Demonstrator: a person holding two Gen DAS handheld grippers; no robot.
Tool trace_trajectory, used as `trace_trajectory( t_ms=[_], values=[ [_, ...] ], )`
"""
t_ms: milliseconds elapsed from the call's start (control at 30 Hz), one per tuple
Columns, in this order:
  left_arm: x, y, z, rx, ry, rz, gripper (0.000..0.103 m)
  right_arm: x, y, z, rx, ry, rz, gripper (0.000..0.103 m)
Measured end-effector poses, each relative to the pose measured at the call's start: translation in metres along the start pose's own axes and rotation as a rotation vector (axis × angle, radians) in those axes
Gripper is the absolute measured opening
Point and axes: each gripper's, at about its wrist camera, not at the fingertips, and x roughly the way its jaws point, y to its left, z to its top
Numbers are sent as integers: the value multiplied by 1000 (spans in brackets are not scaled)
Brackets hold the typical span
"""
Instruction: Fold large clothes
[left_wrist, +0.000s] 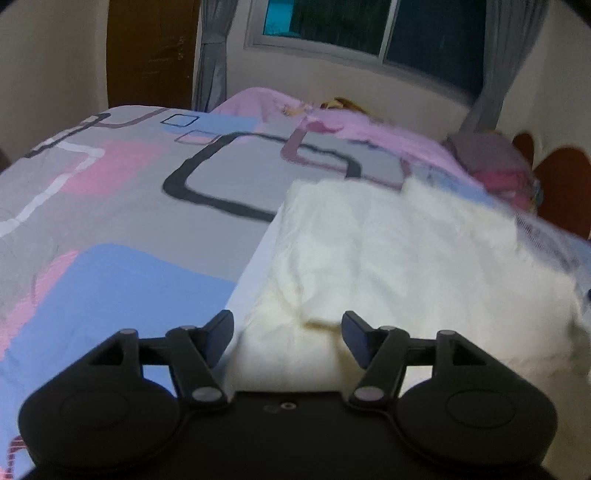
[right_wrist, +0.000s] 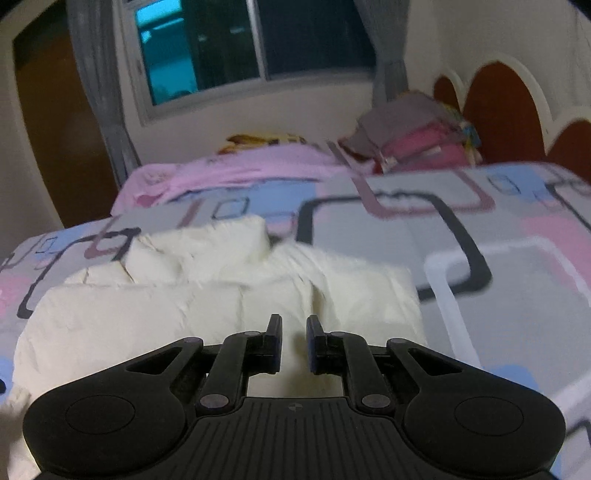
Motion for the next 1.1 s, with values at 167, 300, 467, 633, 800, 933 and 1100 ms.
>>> trace_trajectory(
  t_ms=[167, 300, 467, 633, 800, 933, 1100],
  values=[
    [22, -29, 32, 9, -47, -31, 63, 21, 24, 11, -35, -3, 24, 12],
    [49, -52, 50, 46, -52, -58, 63, 40, 35, 14, -63, 6, 28, 12],
    [97, -64, 59, 70, -2, -48, 63, 59, 35, 10, -121, 11, -18, 12],
    [130, -58, 51, 95, 63, 1, 64, 90, 20, -6, -148, 75, -47, 12],
    [138, -58, 44, 97, 56, 27, 65, 112, 18, -19, -173, 89, -55, 11],
    [139, -58, 41, 119, 45, 26, 65, 116, 19, -25, -190, 70, -59, 11],
    [131, -61, 44, 107, 49, 39, 64, 103, 19, -14, -180, 80, -37, 12]
  ],
)
